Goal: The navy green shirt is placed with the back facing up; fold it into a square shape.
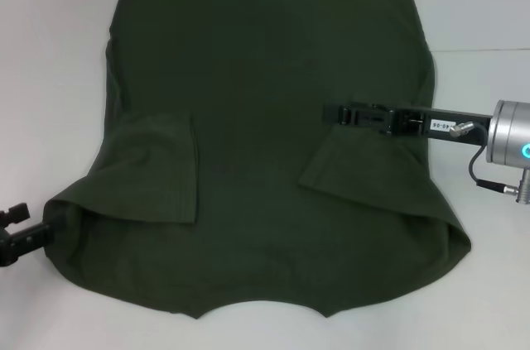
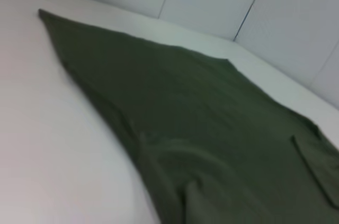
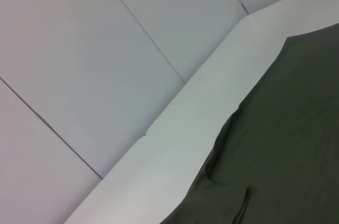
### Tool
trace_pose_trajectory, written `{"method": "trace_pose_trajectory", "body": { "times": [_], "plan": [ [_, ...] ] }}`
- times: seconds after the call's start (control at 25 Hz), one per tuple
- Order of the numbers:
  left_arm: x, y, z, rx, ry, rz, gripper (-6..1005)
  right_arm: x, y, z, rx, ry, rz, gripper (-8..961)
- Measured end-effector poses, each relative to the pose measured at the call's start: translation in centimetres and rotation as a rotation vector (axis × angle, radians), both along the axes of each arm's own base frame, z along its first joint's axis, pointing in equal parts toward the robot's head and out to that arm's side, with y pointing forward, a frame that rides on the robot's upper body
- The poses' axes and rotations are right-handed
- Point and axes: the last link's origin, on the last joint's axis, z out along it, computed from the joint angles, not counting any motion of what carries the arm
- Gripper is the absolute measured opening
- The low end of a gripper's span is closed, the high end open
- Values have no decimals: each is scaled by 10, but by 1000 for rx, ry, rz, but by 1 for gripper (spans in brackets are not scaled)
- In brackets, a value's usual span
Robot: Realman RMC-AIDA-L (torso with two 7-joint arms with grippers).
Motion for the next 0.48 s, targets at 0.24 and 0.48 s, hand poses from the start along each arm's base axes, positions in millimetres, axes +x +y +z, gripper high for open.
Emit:
{"method": "trace_pose_trajectory", "body": {
  "times": [0.24, 0.48],
  "plan": [
    [-4, -4, -12, -62, 37, 17, 877, 0, 1, 1, 1, -1, 1, 926],
    [-2, -5, -20, -116, 54, 6, 876, 0, 1, 2, 5, 3, -1, 926]
  ]
}}
